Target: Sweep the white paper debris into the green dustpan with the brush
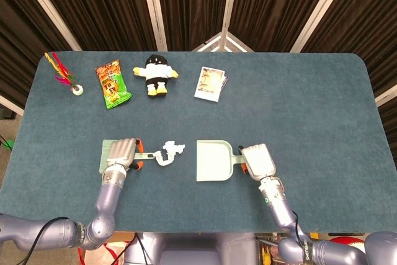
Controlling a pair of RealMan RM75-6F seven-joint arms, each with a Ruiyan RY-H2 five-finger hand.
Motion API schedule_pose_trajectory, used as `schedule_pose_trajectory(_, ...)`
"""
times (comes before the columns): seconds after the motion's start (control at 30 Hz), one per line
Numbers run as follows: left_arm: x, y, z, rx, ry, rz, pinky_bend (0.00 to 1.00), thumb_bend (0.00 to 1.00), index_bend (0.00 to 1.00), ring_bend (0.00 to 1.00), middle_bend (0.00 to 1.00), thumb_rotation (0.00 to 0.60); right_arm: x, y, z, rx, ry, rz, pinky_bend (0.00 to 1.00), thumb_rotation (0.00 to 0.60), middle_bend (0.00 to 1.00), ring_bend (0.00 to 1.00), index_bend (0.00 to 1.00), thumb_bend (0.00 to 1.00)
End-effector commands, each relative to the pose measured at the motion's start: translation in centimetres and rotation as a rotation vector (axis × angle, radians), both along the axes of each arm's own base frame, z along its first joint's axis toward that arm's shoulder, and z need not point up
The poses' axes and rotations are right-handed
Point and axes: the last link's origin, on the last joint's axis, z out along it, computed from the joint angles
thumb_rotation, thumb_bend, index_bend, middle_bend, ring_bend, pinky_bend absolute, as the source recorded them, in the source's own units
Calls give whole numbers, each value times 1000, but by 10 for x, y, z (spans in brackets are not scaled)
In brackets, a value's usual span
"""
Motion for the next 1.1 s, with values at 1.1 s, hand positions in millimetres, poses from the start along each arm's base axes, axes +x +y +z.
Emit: schedule_pose_trajectory(1.1,6,6,-14,62,-70,6,1000,625,789,1000,1000,600,-1,4,-3,15,12,14,897,600,928,978,872,484)
